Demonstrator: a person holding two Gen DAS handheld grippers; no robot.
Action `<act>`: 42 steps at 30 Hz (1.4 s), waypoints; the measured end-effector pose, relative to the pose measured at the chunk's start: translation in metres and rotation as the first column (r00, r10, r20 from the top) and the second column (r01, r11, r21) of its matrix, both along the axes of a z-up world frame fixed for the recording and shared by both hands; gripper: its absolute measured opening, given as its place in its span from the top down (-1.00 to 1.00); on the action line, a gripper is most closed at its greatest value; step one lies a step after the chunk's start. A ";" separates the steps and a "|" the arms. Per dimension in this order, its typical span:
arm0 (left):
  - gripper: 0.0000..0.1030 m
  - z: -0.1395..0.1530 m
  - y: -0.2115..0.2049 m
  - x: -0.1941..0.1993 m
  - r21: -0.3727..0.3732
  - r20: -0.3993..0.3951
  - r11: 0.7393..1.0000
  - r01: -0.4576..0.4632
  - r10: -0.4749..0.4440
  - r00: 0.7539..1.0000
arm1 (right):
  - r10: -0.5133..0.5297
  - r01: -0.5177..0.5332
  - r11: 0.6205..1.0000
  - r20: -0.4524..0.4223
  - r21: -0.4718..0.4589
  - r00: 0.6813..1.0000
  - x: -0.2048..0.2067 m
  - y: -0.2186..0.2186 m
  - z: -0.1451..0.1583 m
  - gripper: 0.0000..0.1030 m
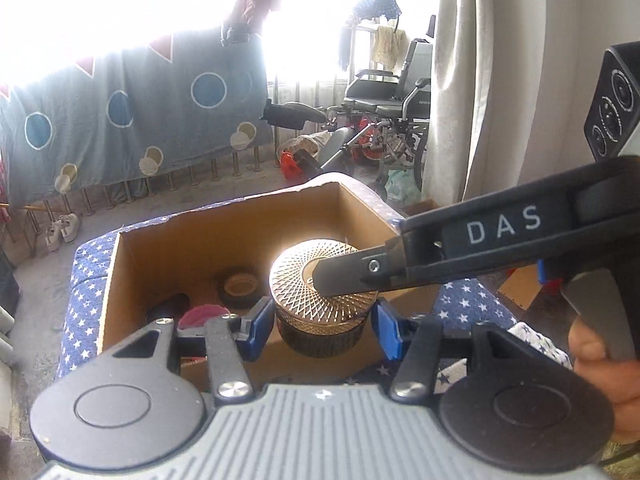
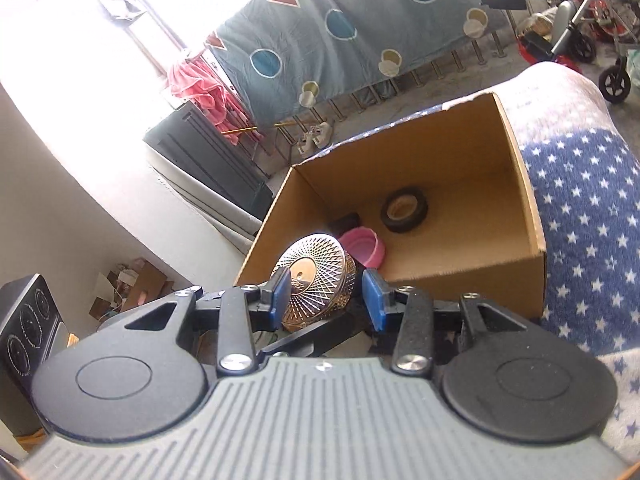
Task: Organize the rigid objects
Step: 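Lower the gold jar into the box and open the right tool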
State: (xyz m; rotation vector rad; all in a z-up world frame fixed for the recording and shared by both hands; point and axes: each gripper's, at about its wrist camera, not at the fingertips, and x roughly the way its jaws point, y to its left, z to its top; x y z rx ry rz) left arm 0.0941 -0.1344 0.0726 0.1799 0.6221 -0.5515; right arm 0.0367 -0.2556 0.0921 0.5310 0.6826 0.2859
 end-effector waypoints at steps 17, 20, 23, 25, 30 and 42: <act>-0.06 -0.074 -0.013 0.136 0.079 -0.363 0.992 -0.101 0.123 0.923 | 0.084 -0.100 0.995 -0.352 -0.027 0.932 0.181 -0.006 -0.077 0.19; -0.06 -0.084 -0.014 0.143 0.091 -0.395 0.990 -0.109 0.136 0.908 | 0.098 -0.119 0.992 -0.380 -0.033 0.920 0.192 -0.004 -0.090 0.19; -0.03 -0.090 -0.013 0.148 0.090 -0.409 0.990 -0.104 0.132 0.903 | 0.102 -0.130 0.991 -0.406 -0.042 0.908 0.196 -0.003 -0.103 0.20; -0.08 -0.091 -0.012 0.150 0.095 -0.412 0.989 -0.109 0.139 0.900 | 0.104 -0.136 0.989 -0.417 -0.048 0.903 0.200 -0.002 -0.108 0.20; -0.15 -0.088 -0.010 0.147 0.088 -0.402 0.990 -0.113 0.139 0.905 | 0.107 -0.134 0.990 -0.404 -0.039 0.908 0.190 0.000 -0.109 0.21; -0.60 -0.032 0.010 0.077 0.015 -0.220 0.994 -0.104 0.104 0.970 | -0.014 0.015 1.000 -0.151 0.003 0.988 0.093 -0.033 -0.040 0.10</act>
